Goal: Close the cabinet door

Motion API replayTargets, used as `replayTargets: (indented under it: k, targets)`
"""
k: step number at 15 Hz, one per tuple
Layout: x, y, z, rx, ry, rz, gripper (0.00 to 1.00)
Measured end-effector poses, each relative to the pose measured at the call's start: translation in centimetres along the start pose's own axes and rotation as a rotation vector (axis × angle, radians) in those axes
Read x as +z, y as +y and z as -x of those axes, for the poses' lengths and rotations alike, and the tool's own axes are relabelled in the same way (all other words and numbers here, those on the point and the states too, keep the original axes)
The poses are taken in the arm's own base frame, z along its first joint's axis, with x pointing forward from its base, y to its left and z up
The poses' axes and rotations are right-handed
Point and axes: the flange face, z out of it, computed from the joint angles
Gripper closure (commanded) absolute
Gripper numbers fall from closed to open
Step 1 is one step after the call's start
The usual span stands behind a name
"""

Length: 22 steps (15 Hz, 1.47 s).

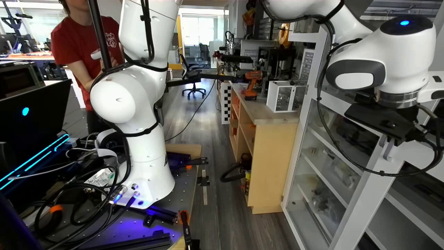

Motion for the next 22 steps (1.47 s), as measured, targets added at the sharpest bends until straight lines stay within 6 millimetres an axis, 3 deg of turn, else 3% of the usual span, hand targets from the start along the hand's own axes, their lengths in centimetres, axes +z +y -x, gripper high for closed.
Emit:
replayTargets:
  k: [7, 12, 13, 15, 22]
  targets:
    - [2.7, 0.6, -3.3, 0.030, 0.047, 0.015, 0.95]
    - [2.7, 0.6, -3.3, 0.031, 0.046, 0.014, 0.95]
    - [2.7, 0.6, -3.4, 0.031, 0.046, 0.013, 0.59]
    - [2.7, 0.6, -3.4, 0.041, 0.044, 0.014, 0.54]
    - [3.1, -1.6, -4.7, 0.166, -0.001, 0.033, 0.08]
